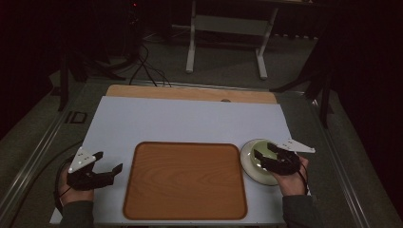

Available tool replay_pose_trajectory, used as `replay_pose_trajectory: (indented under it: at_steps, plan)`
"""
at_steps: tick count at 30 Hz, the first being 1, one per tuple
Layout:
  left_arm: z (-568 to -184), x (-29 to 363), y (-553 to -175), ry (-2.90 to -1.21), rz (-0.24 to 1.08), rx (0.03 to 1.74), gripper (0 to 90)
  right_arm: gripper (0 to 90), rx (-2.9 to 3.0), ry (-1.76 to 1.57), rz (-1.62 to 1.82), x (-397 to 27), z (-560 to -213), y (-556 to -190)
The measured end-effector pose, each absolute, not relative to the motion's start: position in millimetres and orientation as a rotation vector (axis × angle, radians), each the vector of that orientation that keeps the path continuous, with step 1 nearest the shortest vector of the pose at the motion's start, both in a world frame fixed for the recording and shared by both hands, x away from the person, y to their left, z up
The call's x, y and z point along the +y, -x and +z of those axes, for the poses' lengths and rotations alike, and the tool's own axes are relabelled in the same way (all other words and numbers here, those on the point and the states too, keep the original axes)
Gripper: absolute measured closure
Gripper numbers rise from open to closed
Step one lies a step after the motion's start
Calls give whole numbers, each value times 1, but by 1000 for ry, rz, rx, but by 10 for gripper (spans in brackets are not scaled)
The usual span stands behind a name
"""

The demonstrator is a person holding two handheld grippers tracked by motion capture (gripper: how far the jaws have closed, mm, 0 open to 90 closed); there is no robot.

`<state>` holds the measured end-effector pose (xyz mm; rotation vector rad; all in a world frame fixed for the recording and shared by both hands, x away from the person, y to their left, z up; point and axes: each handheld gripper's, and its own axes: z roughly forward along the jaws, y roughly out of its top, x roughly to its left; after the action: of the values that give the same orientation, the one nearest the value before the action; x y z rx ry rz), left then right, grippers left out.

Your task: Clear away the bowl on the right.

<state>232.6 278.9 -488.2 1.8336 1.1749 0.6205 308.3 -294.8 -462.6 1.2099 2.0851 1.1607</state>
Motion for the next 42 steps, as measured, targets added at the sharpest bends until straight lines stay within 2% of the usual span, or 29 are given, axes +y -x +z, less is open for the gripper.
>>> replay_pose_trajectory:
  at_steps: [14, 42]
  plan:
    - [-488, 283, -230, -1774, 630, 1205, 155, 333, 2051, -1233, 1151, -308, -457, -312]
    - [-488, 284, -229, -1763, 638, 1214, 156, 297, 2082, -1260, 1042, -330, -460, -346]
